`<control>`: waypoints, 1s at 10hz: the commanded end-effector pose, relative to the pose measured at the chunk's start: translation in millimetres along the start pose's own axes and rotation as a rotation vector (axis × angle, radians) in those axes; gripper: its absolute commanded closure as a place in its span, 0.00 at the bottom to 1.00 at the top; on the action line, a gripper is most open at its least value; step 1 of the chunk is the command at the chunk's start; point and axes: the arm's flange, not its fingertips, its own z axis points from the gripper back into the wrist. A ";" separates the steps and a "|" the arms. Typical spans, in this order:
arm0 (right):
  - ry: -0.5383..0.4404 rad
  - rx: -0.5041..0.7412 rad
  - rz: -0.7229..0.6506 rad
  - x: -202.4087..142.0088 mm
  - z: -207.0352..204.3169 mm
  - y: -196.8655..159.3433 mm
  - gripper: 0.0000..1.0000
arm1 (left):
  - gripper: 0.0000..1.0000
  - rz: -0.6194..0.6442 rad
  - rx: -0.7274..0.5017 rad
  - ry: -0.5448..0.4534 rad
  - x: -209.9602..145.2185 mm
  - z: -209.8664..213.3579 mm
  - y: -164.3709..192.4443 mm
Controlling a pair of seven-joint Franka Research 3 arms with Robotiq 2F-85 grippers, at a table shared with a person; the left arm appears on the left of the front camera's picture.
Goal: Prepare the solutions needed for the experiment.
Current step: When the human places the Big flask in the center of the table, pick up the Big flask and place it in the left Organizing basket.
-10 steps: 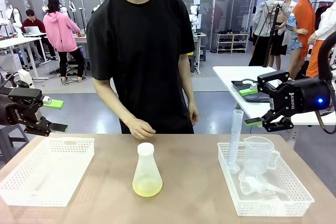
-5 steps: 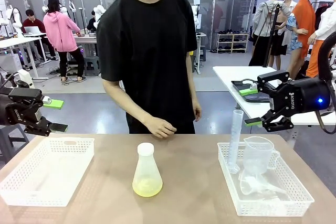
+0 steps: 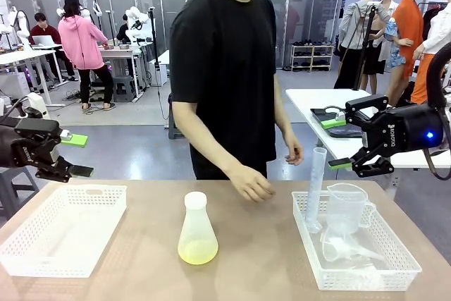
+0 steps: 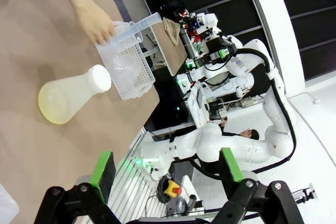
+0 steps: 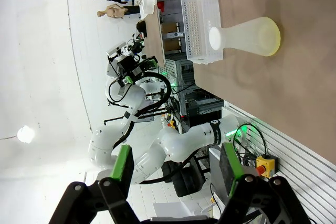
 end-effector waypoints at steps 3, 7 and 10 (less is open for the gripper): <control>-0.001 0.011 0.004 -0.6 0.0 2.3 0.17 | 0.00 -0.318 0.012 0.052 48.2 -23.2 24.6; -0.001 0.011 0.004 -0.6 0.0 2.3 0.17 | 0.00 -0.807 -0.052 0.002 86.0 -50.7 42.7; -0.001 0.011 0.004 -0.6 0.0 2.3 0.17 | 0.00 -0.723 -0.050 -0.047 93.2 -64.1 28.6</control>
